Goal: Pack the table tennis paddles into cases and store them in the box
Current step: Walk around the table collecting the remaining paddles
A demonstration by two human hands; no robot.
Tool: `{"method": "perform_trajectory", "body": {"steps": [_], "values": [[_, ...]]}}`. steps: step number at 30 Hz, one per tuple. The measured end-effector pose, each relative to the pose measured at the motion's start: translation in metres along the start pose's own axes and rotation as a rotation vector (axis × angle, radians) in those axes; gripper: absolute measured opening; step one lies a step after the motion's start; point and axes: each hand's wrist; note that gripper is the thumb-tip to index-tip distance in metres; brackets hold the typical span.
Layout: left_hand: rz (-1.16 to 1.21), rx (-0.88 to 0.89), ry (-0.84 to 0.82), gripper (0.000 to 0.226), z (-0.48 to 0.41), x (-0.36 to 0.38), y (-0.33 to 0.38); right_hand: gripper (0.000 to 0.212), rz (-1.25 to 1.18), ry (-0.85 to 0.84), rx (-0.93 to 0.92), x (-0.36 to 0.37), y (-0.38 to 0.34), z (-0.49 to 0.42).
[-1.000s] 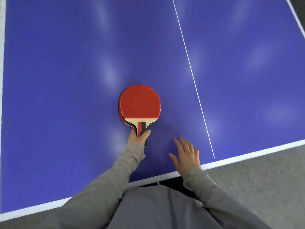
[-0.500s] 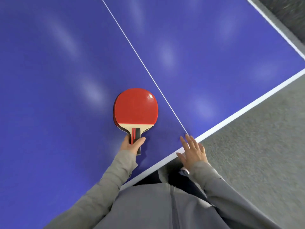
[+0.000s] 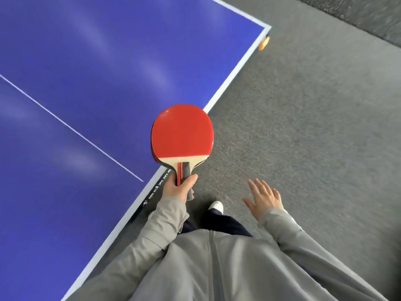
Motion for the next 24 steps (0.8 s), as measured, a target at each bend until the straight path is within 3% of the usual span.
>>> {"method": "perform_trajectory", "body": {"steps": [6,12,20,24], "values": [[-0.16,0.085,-0.085,0.017,-0.001,0.078,0.023,0.065,-0.098,-0.094,0.129,0.014,0.078,-0.003],[-0.246,0.076,-0.118,0.016,-0.033,0.131,0.049,0.064,-0.166,-0.147,0.192,0.0,0.112,-0.032],[-0.234,0.024,-0.142,0.019,-0.13,0.252,0.108,0.061,-0.178,-0.234,0.281,-0.087,0.196,-0.132],[-0.208,0.045,-0.163,0.015,-0.164,0.32,0.16,0.057,-0.179,-0.182,0.319,-0.153,0.248,-0.185]]}}
Point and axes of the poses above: each hand's wrist, its own z-axis away from the middle knuckle, its own x-axis out of the palm, y = z × x, and after that the axes turned 4 degrees about x, right-handed
